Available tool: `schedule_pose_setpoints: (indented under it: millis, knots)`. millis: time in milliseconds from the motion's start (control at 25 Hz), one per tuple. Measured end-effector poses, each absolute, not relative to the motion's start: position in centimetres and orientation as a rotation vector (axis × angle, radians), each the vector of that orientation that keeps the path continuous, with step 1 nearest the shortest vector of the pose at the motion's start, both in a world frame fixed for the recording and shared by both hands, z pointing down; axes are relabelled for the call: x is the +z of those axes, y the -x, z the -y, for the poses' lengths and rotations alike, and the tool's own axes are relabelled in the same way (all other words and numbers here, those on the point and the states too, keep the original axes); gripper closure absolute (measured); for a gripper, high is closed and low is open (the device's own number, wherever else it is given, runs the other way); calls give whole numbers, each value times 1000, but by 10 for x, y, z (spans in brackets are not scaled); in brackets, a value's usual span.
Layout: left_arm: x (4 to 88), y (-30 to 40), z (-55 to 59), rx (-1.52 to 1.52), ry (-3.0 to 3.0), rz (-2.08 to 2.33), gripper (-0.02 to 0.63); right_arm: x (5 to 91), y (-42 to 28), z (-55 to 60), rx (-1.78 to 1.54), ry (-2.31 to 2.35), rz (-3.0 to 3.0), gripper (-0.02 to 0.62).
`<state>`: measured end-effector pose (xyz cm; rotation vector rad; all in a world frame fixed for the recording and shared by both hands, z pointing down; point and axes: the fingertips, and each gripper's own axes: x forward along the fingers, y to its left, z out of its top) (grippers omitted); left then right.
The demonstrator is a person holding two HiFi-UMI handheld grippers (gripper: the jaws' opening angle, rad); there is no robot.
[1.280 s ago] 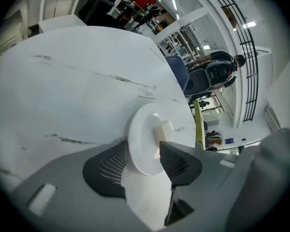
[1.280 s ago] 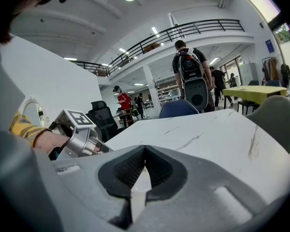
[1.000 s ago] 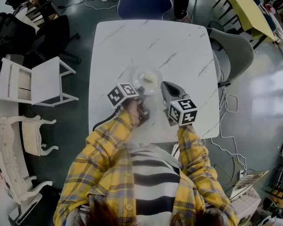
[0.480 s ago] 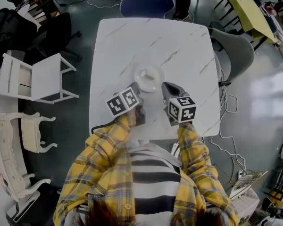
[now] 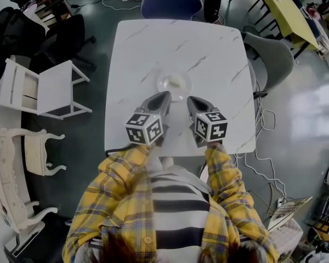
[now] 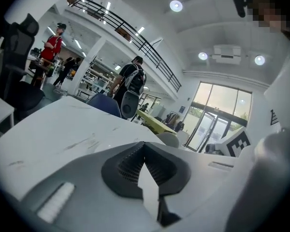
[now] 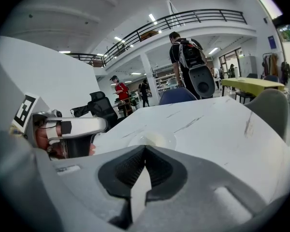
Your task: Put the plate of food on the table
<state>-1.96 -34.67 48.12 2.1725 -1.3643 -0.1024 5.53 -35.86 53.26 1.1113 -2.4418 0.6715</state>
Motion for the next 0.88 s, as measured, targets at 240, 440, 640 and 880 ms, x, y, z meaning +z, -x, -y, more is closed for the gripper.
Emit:
schedule_pose_setpoints:
  millis: [240,440,640,880]
  knots:
    - [477,25,315,-135,-2178,1379,612,520,-59,336,673,-1114,2474,597]
    - [469,29,286,-158,-2196,1416,611,507,-62,307,645,-1114,2527,597]
    - [461,39,260,-210,-2204,1443,612,495,-66,284,603,-1134,2571,597]
    - [451,46,225,-222,-2252,1412,611,483,-74,250,579,-1161,2584,597]
